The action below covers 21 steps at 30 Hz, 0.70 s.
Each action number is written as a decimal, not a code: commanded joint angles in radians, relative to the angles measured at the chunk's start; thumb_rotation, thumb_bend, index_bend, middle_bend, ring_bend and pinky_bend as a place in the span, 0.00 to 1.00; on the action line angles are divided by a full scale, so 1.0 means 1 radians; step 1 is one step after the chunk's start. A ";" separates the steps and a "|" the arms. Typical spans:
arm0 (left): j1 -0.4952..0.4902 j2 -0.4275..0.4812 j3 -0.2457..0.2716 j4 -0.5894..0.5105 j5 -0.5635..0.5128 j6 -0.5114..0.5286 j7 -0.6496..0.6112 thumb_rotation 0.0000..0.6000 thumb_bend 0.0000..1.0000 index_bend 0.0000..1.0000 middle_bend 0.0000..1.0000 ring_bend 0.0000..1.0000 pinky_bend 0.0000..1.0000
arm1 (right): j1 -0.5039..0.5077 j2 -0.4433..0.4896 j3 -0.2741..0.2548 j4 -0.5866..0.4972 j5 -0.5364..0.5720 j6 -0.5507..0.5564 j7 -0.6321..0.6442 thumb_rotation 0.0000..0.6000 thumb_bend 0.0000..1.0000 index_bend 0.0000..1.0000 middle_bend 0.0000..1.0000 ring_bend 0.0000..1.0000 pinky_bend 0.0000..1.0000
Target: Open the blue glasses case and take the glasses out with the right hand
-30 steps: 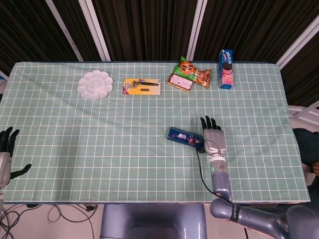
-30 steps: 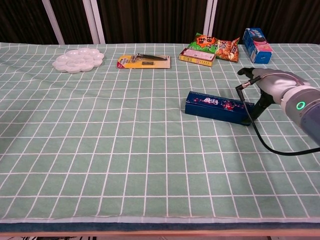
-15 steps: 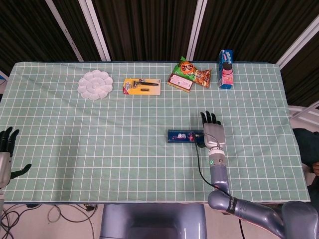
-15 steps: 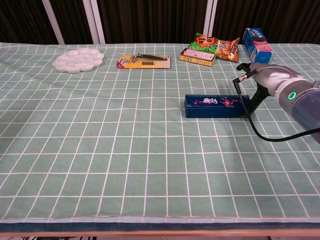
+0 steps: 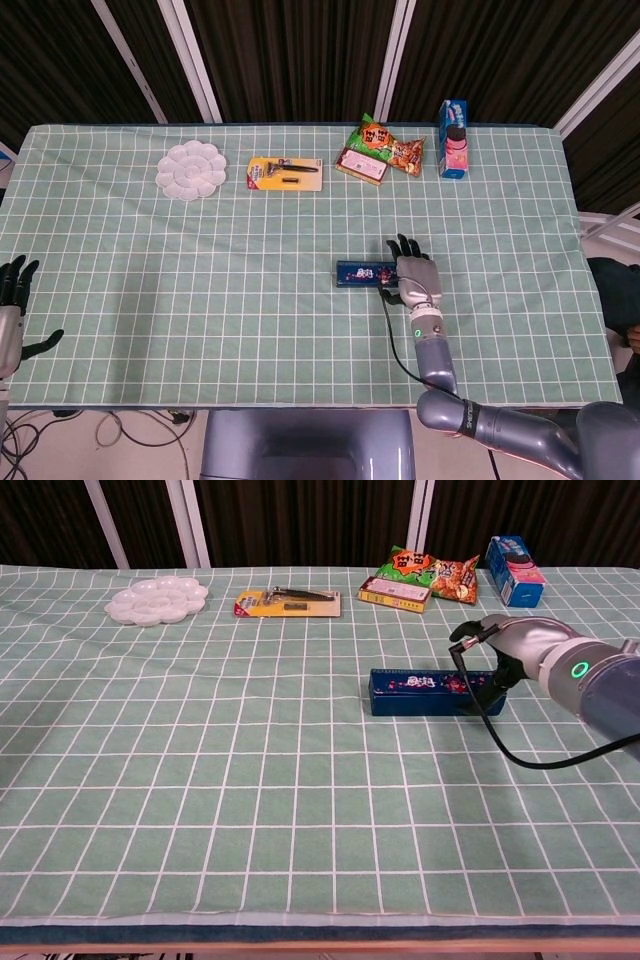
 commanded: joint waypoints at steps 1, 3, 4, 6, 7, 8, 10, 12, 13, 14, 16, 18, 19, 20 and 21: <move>0.000 0.002 -0.001 -0.002 -0.003 -0.002 -0.002 1.00 0.02 0.00 0.00 0.00 0.00 | 0.024 0.012 0.010 -0.026 0.040 -0.002 -0.027 1.00 0.40 0.14 0.00 0.00 0.24; 0.000 0.002 -0.001 -0.003 -0.003 -0.002 -0.003 1.00 0.02 0.00 0.00 0.00 0.00 | 0.032 0.013 0.008 -0.027 0.053 0.001 -0.035 1.00 0.42 0.16 0.00 0.00 0.24; 0.000 0.003 0.000 -0.003 -0.003 -0.003 -0.003 1.00 0.02 0.00 0.00 0.00 0.00 | 0.036 0.013 0.007 -0.026 0.060 0.002 -0.038 1.00 0.44 0.16 0.00 0.00 0.24; 0.000 0.004 -0.001 -0.004 -0.003 -0.003 -0.005 1.00 0.02 0.00 0.00 0.00 0.00 | 0.044 0.012 0.007 -0.027 0.075 0.004 -0.039 1.00 0.46 0.18 0.00 0.00 0.24; 0.000 0.004 -0.001 -0.004 -0.003 -0.003 -0.005 1.00 0.02 0.00 0.00 0.00 0.00 | 0.046 0.011 0.006 -0.028 0.079 0.005 -0.037 1.00 0.48 0.19 0.00 0.00 0.24; 0.000 0.004 -0.001 -0.005 -0.004 -0.003 -0.005 1.00 0.02 0.00 0.00 0.00 0.00 | 0.048 0.011 0.005 -0.029 0.081 0.005 -0.036 1.00 0.49 0.19 0.00 0.00 0.24; 0.000 0.004 -0.001 -0.004 -0.005 -0.004 -0.005 1.00 0.02 0.00 0.00 0.00 0.00 | 0.052 0.011 0.001 -0.033 0.082 0.006 -0.032 1.00 0.50 0.19 0.00 0.00 0.24; -0.001 0.003 -0.001 -0.003 -0.006 -0.005 -0.006 1.00 0.02 0.00 0.00 0.00 0.00 | 0.059 0.010 -0.004 -0.035 0.079 0.010 -0.030 1.00 0.50 0.19 0.00 0.00 0.24; -0.001 0.003 -0.001 -0.003 -0.005 -0.005 -0.006 1.00 0.02 0.00 0.00 0.00 0.00 | 0.062 0.009 -0.006 -0.036 0.077 0.011 -0.030 1.00 0.50 0.19 0.00 0.00 0.24; -0.001 0.003 -0.001 -0.003 -0.005 -0.004 -0.006 1.00 0.02 0.00 0.00 0.00 0.00 | 0.066 0.008 -0.007 -0.036 0.076 0.013 -0.031 1.00 0.50 0.19 0.00 0.00 0.24; -0.001 0.004 -0.001 -0.006 -0.003 -0.003 -0.005 1.00 0.02 0.00 0.00 0.00 0.00 | 0.073 0.007 -0.010 -0.037 0.075 0.017 -0.034 1.00 0.47 0.19 0.00 0.00 0.24; 0.000 0.004 -0.002 -0.006 -0.004 -0.001 -0.008 1.00 0.02 0.00 0.00 0.00 0.00 | 0.082 0.007 -0.012 -0.040 0.077 0.022 -0.041 1.00 0.41 0.19 0.00 0.00 0.24; 0.000 0.004 -0.002 -0.006 -0.004 -0.001 -0.009 1.00 0.02 0.00 0.00 0.00 0.00 | 0.086 0.007 -0.012 -0.043 0.078 0.025 -0.045 1.00 0.38 0.19 0.00 0.00 0.24; 0.000 0.004 -0.002 -0.006 -0.004 -0.001 -0.010 1.00 0.02 0.00 0.00 0.00 0.00 | 0.090 0.008 -0.013 -0.045 0.079 0.028 -0.048 1.00 0.36 0.18 0.00 0.00 0.24; 0.000 0.004 -0.002 -0.006 -0.004 0.000 -0.010 1.00 0.02 0.00 0.00 0.00 0.00 | 0.092 0.008 -0.014 -0.047 0.080 0.031 -0.051 1.00 0.33 0.18 0.00 0.00 0.24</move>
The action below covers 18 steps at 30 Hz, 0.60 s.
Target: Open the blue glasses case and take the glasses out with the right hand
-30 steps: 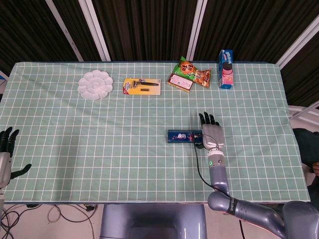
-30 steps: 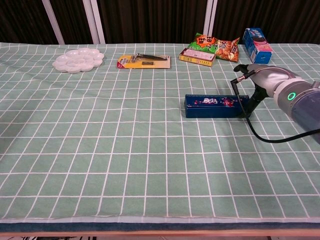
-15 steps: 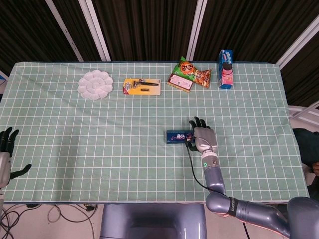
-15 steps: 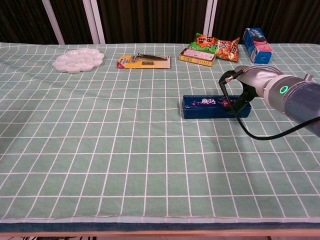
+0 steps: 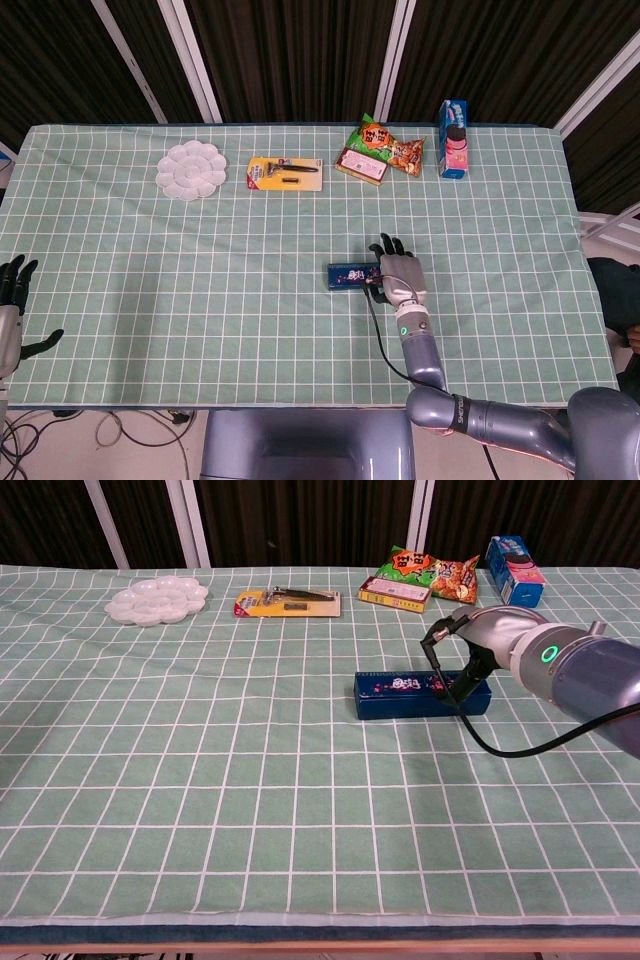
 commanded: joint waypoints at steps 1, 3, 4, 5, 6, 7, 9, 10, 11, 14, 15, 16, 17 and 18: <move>0.000 0.000 0.000 0.001 0.000 0.001 -0.002 1.00 0.02 0.00 0.00 0.00 0.00 | 0.009 0.001 -0.004 -0.009 0.001 0.011 -0.010 1.00 0.31 0.17 0.00 0.00 0.24; 0.000 -0.001 0.000 0.002 0.001 0.001 -0.003 1.00 0.02 0.00 0.00 0.00 0.00 | 0.015 0.002 -0.007 -0.016 0.000 0.019 -0.018 1.00 0.26 0.15 0.00 0.00 0.24; 0.000 0.000 0.000 0.002 0.001 0.001 -0.004 1.00 0.02 0.00 0.00 0.00 0.00 | 0.019 0.003 -0.011 -0.021 -0.007 0.027 -0.024 1.00 0.24 0.15 0.00 0.00 0.24; 0.000 0.000 0.000 0.002 0.002 0.001 -0.005 1.00 0.02 0.00 0.00 0.00 0.00 | 0.021 0.003 -0.012 -0.023 -0.009 0.030 -0.025 1.00 0.24 0.15 0.00 0.00 0.24; 0.000 0.000 0.000 0.002 0.002 0.002 -0.006 1.00 0.02 0.00 0.00 0.00 0.00 | 0.023 0.002 -0.013 -0.026 -0.012 0.035 -0.027 1.00 0.23 0.15 0.00 0.00 0.24; 0.000 0.001 -0.001 0.001 0.003 0.002 -0.008 1.00 0.02 0.00 0.00 0.00 0.00 | 0.026 0.002 -0.014 -0.031 -0.012 0.039 -0.028 1.00 0.23 0.15 0.00 0.00 0.24; 0.000 0.001 -0.001 0.000 0.003 0.002 -0.011 1.00 0.02 0.00 0.00 0.00 0.00 | 0.029 0.002 -0.015 -0.037 -0.009 0.040 -0.030 1.00 0.22 0.15 0.00 0.00 0.24; 0.000 0.002 -0.001 0.000 0.003 0.002 -0.013 1.00 0.02 0.00 0.00 0.00 0.00 | 0.031 0.002 -0.018 -0.042 -0.008 0.039 -0.033 1.00 0.22 0.15 0.00 0.00 0.24; 0.000 0.002 -0.001 0.000 0.003 0.001 -0.015 1.00 0.02 0.00 0.00 0.00 0.00 | 0.033 0.002 -0.021 -0.045 -0.008 0.039 -0.034 1.00 0.22 0.15 0.00 0.00 0.24; 0.000 0.004 -0.001 0.000 0.004 0.001 -0.019 1.00 0.02 0.00 0.00 0.00 0.00 | 0.038 -0.002 -0.032 -0.047 -0.009 0.041 -0.038 1.00 0.23 0.15 0.00 0.00 0.23; 0.000 0.004 -0.001 -0.001 0.004 0.001 -0.020 1.00 0.02 0.00 0.00 0.00 0.00 | 0.039 -0.004 -0.034 -0.047 -0.007 0.042 -0.038 1.00 0.23 0.15 0.00 0.00 0.23; 0.000 0.005 -0.001 -0.001 0.004 0.001 -0.021 1.00 0.02 0.00 0.00 0.00 0.00 | 0.040 -0.007 -0.037 -0.047 -0.005 0.041 -0.039 1.00 0.24 0.15 0.00 0.00 0.23; 0.000 0.005 -0.001 -0.002 0.003 0.001 -0.023 1.00 0.02 0.00 0.00 0.00 0.00 | 0.042 -0.009 -0.039 -0.046 -0.003 0.041 -0.040 1.00 0.25 0.15 0.00 0.00 0.23; 0.001 0.006 -0.001 -0.002 0.003 0.001 -0.023 1.00 0.02 0.00 0.00 0.00 0.00 | 0.044 -0.012 -0.042 -0.044 -0.001 0.041 -0.041 1.00 0.27 0.16 0.00 0.00 0.23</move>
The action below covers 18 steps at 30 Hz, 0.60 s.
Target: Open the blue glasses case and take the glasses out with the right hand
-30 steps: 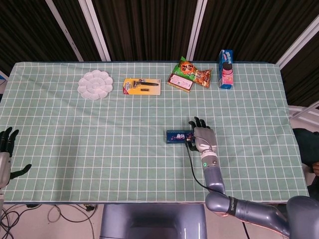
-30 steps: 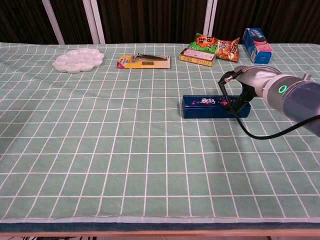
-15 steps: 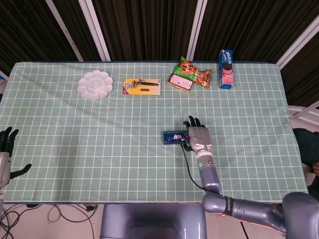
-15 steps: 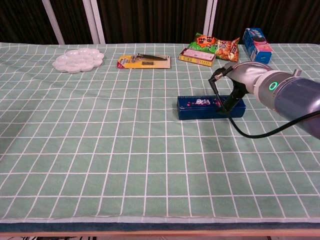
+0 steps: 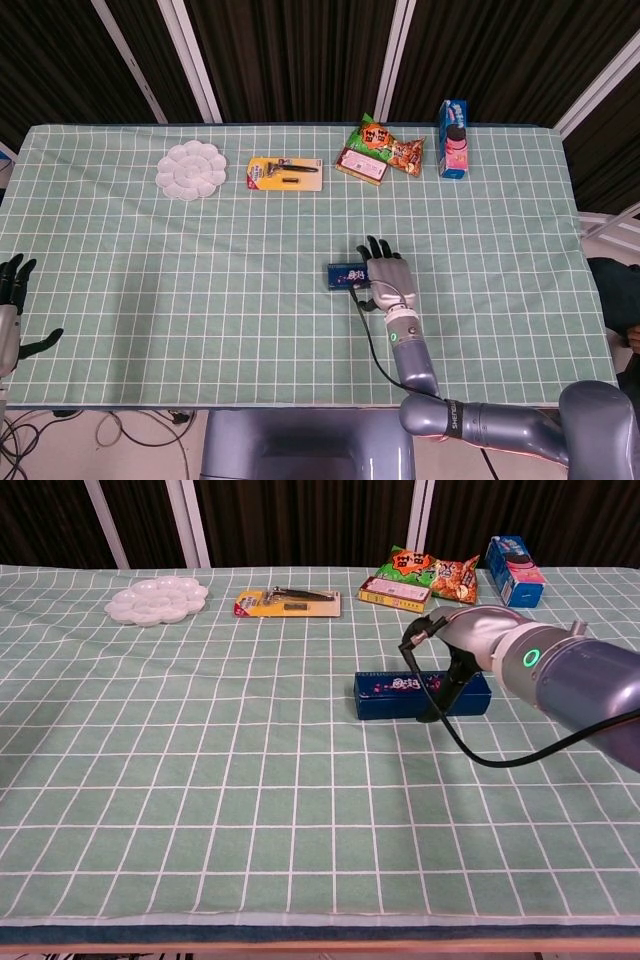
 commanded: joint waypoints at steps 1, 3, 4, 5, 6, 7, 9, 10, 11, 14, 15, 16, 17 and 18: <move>0.000 0.001 -0.001 -0.001 -0.001 0.001 -0.002 1.00 0.02 0.00 0.00 0.00 0.00 | 0.005 -0.006 -0.004 0.004 0.005 -0.002 -0.003 1.00 0.28 0.17 0.00 0.00 0.23; 0.001 0.001 -0.002 -0.001 -0.003 0.001 -0.003 1.00 0.02 0.00 0.00 0.00 0.00 | 0.010 -0.012 -0.004 0.006 0.009 -0.001 -0.005 1.00 0.31 0.19 0.00 0.00 0.23; 0.001 0.001 -0.002 -0.002 -0.004 0.000 -0.004 1.00 0.02 0.00 0.00 0.00 0.00 | 0.017 -0.019 -0.003 0.007 0.012 0.000 -0.009 1.00 0.32 0.19 0.00 0.00 0.23; 0.000 0.002 -0.002 -0.003 -0.005 -0.001 -0.004 1.00 0.02 0.00 0.00 0.00 0.00 | 0.022 -0.023 -0.002 0.007 0.014 0.002 -0.013 1.00 0.32 0.19 0.00 0.00 0.23; 0.000 0.002 -0.002 -0.003 -0.006 -0.002 -0.004 1.00 0.02 0.00 0.00 0.00 0.00 | 0.025 -0.026 -0.001 0.008 0.016 0.003 -0.017 1.00 0.32 0.19 0.00 0.00 0.23; 0.000 0.002 -0.002 -0.003 -0.006 -0.002 -0.003 1.00 0.02 0.00 0.00 0.00 0.00 | 0.032 -0.030 0.000 0.009 0.015 0.004 -0.023 1.00 0.32 0.19 0.00 0.00 0.23; 0.000 0.002 -0.002 -0.004 -0.007 -0.003 -0.003 1.00 0.02 0.00 0.00 0.00 0.00 | 0.044 -0.039 0.000 0.014 0.012 0.006 -0.032 1.00 0.32 0.19 0.00 0.00 0.23; 0.000 0.003 -0.002 -0.004 -0.007 -0.003 -0.004 1.00 0.02 0.00 0.00 0.00 0.00 | 0.051 -0.044 -0.001 0.021 0.008 0.005 -0.037 1.00 0.32 0.19 0.00 0.00 0.23; 0.000 0.003 -0.002 -0.004 -0.007 -0.003 -0.004 1.00 0.02 0.00 0.00 0.00 0.00 | 0.054 -0.047 -0.001 0.025 0.007 0.004 -0.039 1.00 0.32 0.19 0.00 0.00 0.23; 0.001 0.003 -0.003 -0.003 -0.009 -0.002 -0.006 1.00 0.02 0.00 0.00 0.00 0.00 | 0.064 -0.053 -0.006 0.046 0.003 -0.013 -0.039 1.00 0.32 0.19 0.00 0.00 0.23; 0.001 0.003 -0.003 -0.003 -0.009 -0.002 -0.007 1.00 0.02 0.00 0.00 0.00 0.00 | 0.067 -0.052 -0.009 0.054 -0.003 -0.020 -0.038 1.00 0.32 0.19 0.00 0.00 0.23; 0.001 0.003 -0.003 -0.003 -0.009 -0.002 -0.007 1.00 0.02 0.00 0.00 0.00 0.00 | 0.071 -0.050 -0.015 0.064 -0.012 -0.027 -0.040 1.00 0.32 0.19 0.00 0.00 0.23; 0.001 0.003 -0.003 -0.004 -0.009 -0.002 -0.007 1.00 0.02 0.00 0.00 0.00 0.00 | 0.073 -0.048 -0.020 0.074 -0.018 -0.035 -0.041 1.00 0.32 0.19 0.00 0.00 0.23; 0.001 0.004 -0.002 -0.004 -0.009 -0.003 -0.007 1.00 0.02 0.00 0.00 0.00 0.00 | 0.075 -0.046 -0.024 0.081 -0.022 -0.043 -0.041 1.00 0.32 0.19 0.00 0.00 0.23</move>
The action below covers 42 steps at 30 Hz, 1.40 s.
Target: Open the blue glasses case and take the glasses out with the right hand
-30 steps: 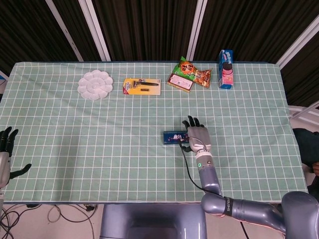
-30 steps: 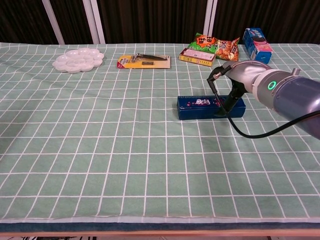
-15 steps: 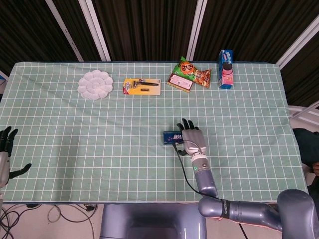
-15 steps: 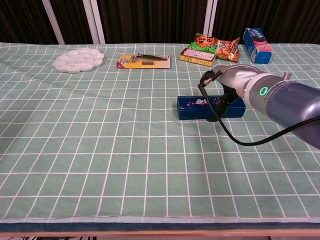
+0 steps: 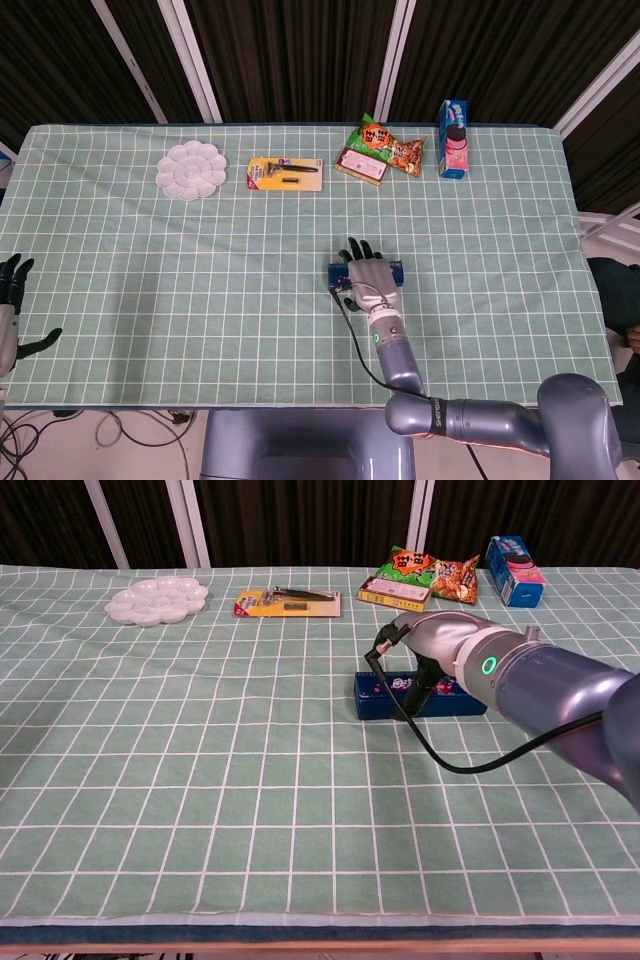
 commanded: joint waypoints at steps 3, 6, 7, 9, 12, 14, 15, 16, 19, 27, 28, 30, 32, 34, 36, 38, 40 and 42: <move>0.000 0.000 0.000 0.000 0.000 -0.001 0.001 1.00 0.02 0.00 0.00 0.00 0.00 | 0.013 0.015 -0.016 0.034 -0.004 -0.046 -0.005 1.00 0.32 0.19 0.00 0.00 0.23; 0.000 0.000 0.000 0.000 -0.001 -0.001 0.002 1.00 0.02 0.00 0.00 0.00 0.00 | 0.019 0.026 -0.022 0.042 0.005 -0.061 -0.015 1.00 0.32 0.19 0.00 0.00 0.23; 0.000 0.000 0.000 0.000 -0.001 -0.001 0.003 1.00 0.02 0.00 0.00 0.00 0.00 | 0.020 0.031 -0.024 0.042 0.009 -0.065 -0.017 1.00 0.33 0.19 0.00 0.00 0.23; -0.001 0.000 0.001 -0.001 -0.002 -0.002 0.004 1.00 0.02 0.00 0.00 0.00 0.00 | 0.022 0.034 -0.025 0.041 0.014 -0.068 -0.017 1.00 0.36 0.19 0.00 0.00 0.23; 0.000 0.000 0.001 -0.001 -0.002 -0.002 0.005 1.00 0.02 0.00 0.00 0.00 0.00 | 0.026 0.036 -0.024 0.040 0.022 -0.072 -0.017 1.00 0.42 0.19 0.00 0.00 0.23; 0.000 0.000 0.000 -0.002 -0.002 -0.001 0.005 1.00 0.02 0.00 0.00 0.00 0.00 | 0.030 0.037 -0.025 0.041 0.026 -0.074 -0.018 1.00 0.44 0.19 0.00 0.00 0.23; 0.000 0.000 0.000 -0.002 -0.002 0.000 0.005 1.00 0.02 0.00 0.00 0.00 0.00 | 0.032 0.037 -0.026 0.042 0.028 -0.074 -0.020 1.00 0.45 0.20 0.00 0.00 0.23; 0.000 -0.001 0.000 -0.002 -0.003 0.000 0.005 1.00 0.02 0.00 0.00 0.00 0.00 | 0.034 0.036 -0.027 0.042 0.031 -0.074 -0.021 1.00 0.46 0.20 0.00 0.00 0.23; 0.000 -0.001 0.000 -0.002 -0.003 0.000 0.005 1.00 0.02 0.00 0.00 0.00 0.00 | 0.039 0.035 -0.028 0.040 0.039 -0.072 -0.025 1.00 0.47 0.21 0.00 0.00 0.23; 0.000 0.001 -0.001 -0.003 -0.005 -0.003 -0.001 1.00 0.02 0.00 0.00 0.00 0.00 | 0.045 0.031 -0.034 0.041 0.058 -0.064 -0.028 1.00 0.51 0.24 0.00 0.00 0.23; 0.000 0.001 -0.001 -0.003 -0.005 -0.004 -0.001 1.00 0.02 0.00 0.00 0.00 0.00 | 0.045 0.031 -0.034 0.040 0.058 -0.062 -0.027 1.00 0.52 0.24 0.00 0.00 0.23; -0.001 0.001 -0.001 -0.004 -0.006 -0.004 -0.001 1.00 0.02 0.00 0.00 0.00 0.00 | 0.046 0.031 -0.035 0.039 0.060 -0.060 -0.025 1.00 0.55 0.25 0.00 0.00 0.23; 0.000 0.002 -0.001 -0.004 -0.006 -0.004 -0.003 1.00 0.02 0.00 0.00 0.00 0.00 | 0.046 0.031 -0.036 0.037 0.062 -0.058 -0.024 1.00 0.57 0.25 0.00 0.00 0.23; -0.001 0.002 -0.001 -0.004 -0.006 -0.005 -0.003 1.00 0.02 0.00 0.00 0.00 0.00 | 0.046 0.031 -0.036 0.036 0.065 -0.057 -0.023 1.00 0.57 0.26 0.00 0.00 0.23; 0.000 0.002 -0.001 -0.005 -0.006 -0.005 -0.004 1.00 0.02 0.00 0.00 0.00 0.00 | 0.046 0.030 -0.037 0.034 0.067 -0.055 -0.021 1.00 0.58 0.26 0.00 0.00 0.23; 0.000 0.003 -0.001 -0.004 -0.006 -0.004 -0.005 1.00 0.02 0.00 0.00 0.00 0.00 | 0.046 0.030 -0.038 0.033 0.069 -0.054 -0.021 1.00 0.58 0.26 0.00 0.00 0.23; 0.000 0.003 -0.001 -0.004 -0.006 -0.003 -0.006 1.00 0.02 0.00 0.00 0.00 0.00 | 0.047 0.030 -0.039 0.032 0.070 -0.053 -0.021 1.00 0.59 0.26 0.00 0.00 0.23; 0.000 0.003 -0.001 -0.005 -0.006 -0.004 -0.006 1.00 0.02 0.00 0.00 0.00 0.00 | 0.047 0.029 -0.040 0.032 0.072 -0.052 -0.020 1.00 0.61 0.27 0.00 0.00 0.23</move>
